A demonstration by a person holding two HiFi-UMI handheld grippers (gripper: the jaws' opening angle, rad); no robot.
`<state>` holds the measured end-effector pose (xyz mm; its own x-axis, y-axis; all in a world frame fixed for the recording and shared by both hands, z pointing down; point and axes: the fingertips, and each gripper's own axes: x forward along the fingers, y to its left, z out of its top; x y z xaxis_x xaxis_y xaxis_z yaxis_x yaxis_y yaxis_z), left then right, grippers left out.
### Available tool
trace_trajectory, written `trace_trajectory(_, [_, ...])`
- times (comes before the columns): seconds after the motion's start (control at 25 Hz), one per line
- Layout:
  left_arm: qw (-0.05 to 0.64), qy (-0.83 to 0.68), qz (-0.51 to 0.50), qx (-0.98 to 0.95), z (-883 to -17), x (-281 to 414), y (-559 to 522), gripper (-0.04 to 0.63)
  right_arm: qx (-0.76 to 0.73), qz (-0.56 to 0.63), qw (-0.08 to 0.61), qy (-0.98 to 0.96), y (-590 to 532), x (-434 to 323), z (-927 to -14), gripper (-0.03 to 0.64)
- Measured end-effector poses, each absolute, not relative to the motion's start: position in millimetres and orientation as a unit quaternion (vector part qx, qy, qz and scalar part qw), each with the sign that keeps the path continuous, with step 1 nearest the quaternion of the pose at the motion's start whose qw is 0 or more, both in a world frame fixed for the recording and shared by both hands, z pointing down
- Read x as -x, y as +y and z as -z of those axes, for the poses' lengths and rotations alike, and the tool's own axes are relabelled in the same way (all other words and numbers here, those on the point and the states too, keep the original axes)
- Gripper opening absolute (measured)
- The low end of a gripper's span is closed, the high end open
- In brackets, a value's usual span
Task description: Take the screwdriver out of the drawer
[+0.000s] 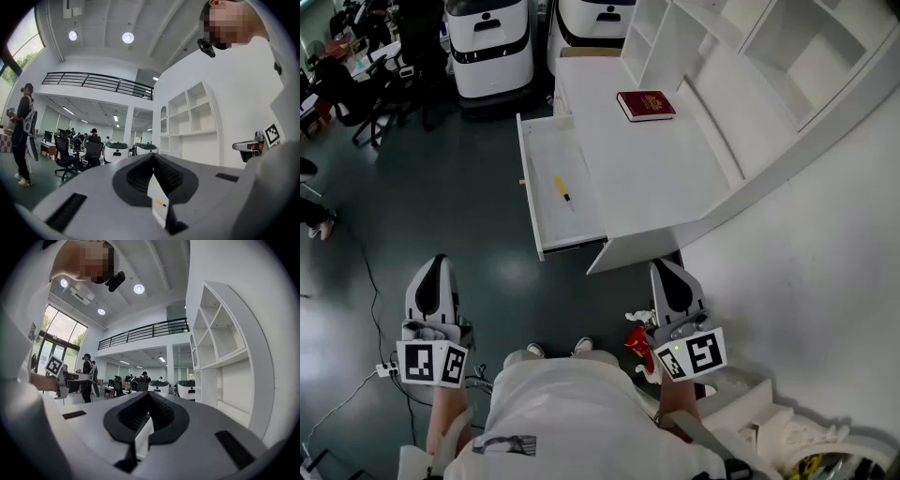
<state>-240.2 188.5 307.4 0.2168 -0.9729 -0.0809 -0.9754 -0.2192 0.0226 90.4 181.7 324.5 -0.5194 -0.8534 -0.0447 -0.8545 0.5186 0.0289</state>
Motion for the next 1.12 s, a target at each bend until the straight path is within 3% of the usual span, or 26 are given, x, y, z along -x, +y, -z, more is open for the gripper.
trace_trajectory(0.76, [0.021,0.592,0.001,0.805,-313,214,174,0.025,0.457,-0.003,0.043,0.888,173,-100,-326,0.009])
trace_trajectory(0.84, [0.033,0.586,0.03,0.809,-315,207,170,0.096,0.457,-0.004,0.044,0.888,171,-106,-327,0.009])
trace_trajectory(0.96, [0.057,0.575,0.073,0.812,-322,191,161,0.281,0.458,-0.003,0.045,0.888,169,-117,-327,0.009])
trace_trajectory(1.12, [0.098,0.563,0.141,0.808,-331,160,153,0.38,0.458,0.006,0.047,0.888,167,-137,-333,0.009])
